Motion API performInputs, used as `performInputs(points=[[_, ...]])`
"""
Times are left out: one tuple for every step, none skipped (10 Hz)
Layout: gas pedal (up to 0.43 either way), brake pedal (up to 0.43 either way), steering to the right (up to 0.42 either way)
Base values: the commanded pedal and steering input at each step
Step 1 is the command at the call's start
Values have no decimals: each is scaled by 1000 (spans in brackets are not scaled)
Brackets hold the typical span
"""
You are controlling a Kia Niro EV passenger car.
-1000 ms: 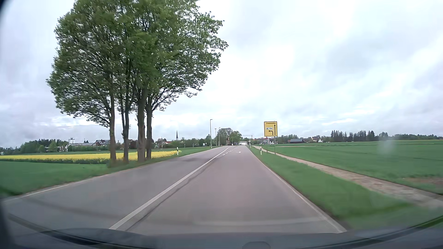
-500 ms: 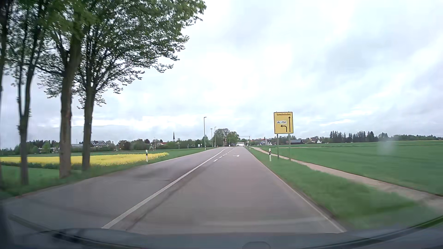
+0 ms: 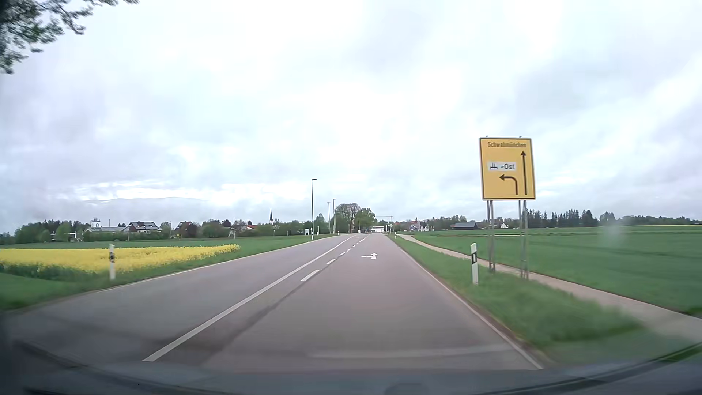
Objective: Follow the waypoints while adhering to traffic rules and regulations
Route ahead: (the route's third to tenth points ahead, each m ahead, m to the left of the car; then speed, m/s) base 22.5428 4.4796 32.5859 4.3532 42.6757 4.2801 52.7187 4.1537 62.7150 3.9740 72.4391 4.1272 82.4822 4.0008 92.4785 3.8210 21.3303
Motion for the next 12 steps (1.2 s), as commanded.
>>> performInputs(points=[[220, 0, 2], [220, 0, 2], [220, 0, 1], [209, 0, 0], [209, 0, 0], [209, 0, 0], [209, 0, 0], [209, 0, 0], [209, 0, 0], [209, 0, 0], [209, 0, 0], [209, 0, 0]])
